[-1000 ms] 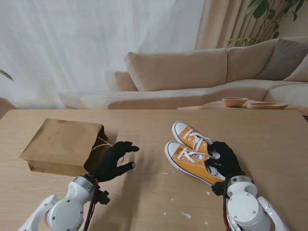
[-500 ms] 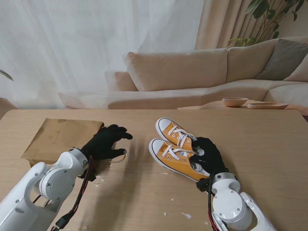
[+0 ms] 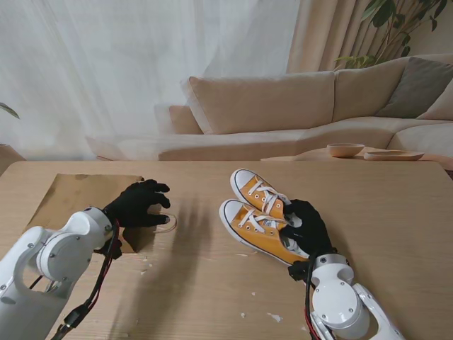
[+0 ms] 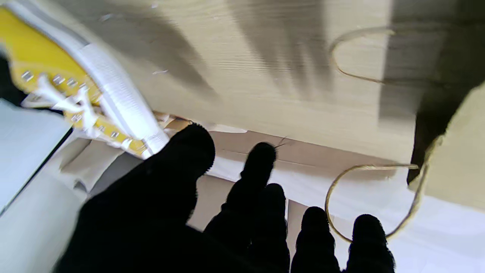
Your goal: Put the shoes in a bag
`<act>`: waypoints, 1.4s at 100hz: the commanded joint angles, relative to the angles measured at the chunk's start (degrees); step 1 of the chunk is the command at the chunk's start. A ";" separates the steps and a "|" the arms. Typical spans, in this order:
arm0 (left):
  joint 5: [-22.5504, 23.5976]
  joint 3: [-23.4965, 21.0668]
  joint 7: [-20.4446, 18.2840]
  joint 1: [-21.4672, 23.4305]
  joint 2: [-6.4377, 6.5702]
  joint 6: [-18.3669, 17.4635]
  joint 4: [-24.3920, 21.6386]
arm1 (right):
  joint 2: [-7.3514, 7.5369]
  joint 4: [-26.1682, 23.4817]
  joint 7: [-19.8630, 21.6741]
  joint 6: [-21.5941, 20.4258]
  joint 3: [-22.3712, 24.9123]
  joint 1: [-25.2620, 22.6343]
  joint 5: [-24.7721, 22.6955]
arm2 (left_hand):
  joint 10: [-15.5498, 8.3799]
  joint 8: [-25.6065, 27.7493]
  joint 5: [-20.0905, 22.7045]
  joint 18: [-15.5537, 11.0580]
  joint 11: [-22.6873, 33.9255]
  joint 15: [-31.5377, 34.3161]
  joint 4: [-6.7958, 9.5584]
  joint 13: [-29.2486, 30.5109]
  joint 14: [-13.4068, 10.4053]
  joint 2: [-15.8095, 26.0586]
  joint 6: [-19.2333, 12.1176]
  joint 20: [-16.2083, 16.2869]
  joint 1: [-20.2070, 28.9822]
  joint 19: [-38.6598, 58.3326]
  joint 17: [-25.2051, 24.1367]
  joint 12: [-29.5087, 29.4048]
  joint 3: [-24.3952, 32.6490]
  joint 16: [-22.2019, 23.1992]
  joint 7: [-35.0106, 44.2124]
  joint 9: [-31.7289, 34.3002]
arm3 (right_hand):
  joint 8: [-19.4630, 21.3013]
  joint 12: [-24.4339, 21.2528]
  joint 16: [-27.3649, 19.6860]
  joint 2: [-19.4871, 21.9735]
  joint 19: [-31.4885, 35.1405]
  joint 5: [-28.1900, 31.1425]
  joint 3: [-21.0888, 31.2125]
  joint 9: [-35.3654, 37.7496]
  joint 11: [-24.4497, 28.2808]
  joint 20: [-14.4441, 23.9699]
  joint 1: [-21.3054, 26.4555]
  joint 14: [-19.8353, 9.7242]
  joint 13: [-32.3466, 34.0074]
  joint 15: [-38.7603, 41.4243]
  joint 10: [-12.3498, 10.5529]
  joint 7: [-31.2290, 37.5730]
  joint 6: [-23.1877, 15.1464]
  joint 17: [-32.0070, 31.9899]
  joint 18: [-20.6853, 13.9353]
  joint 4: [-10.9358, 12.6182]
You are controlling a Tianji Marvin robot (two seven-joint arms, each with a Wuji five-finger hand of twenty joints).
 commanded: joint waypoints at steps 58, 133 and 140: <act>5.24 -2.74 -4.33 2.67 1.05 -2.26 -3.25 | -0.86 -2.24 -0.60 -1.54 1.01 -0.90 1.41 | 4.16 -2.20 -4.29 7.21 5.39 4.77 -0.42 9.11 9.05 1.36 -7.98 29.67 1.17 9.78 -0.07 4.06 -1.40 19.32 -8.57 9.66 | 4.40 2.32 -0.20 12.56 1.21 2.85 2.93 2.06 5.51 1.38 2.87 -0.77 -0.17 -0.83 -1.93 5.60 -9.39 -0.15 0.14 2.41; -2.53 -4.81 -8.36 4.16 1.58 0.41 -6.29 | -0.95 -2.54 -0.97 -2.47 1.68 -1.55 2.12 | 8.31 -4.10 -6.04 14.59 1.57 6.65 0.02 17.25 16.25 6.13 -7.61 30.40 -1.67 9.79 4.69 -0.16 -10.57 16.90 -7.92 13.73 | 4.62 2.28 -0.21 12.46 1.38 3.10 3.14 1.94 5.46 1.63 2.85 -0.74 -0.14 -0.84 -1.99 5.39 -9.44 0.00 0.15 2.42; -2.19 -3.90 -8.77 3.85 1.61 2.04 -6.33 | -0.97 -2.56 -1.01 -2.48 1.73 -1.58 2.20 | 9.72 -4.13 -4.66 16.42 2.35 7.10 0.26 19.42 17.97 6.97 -6.41 33.74 -1.10 10.74 6.52 1.17 -12.14 20.35 -8.31 15.48 | 4.64 2.28 -0.21 12.41 1.39 3.15 3.18 1.97 5.46 1.66 2.90 -0.73 -0.15 -0.84 -1.93 5.38 -9.43 0.00 0.20 2.44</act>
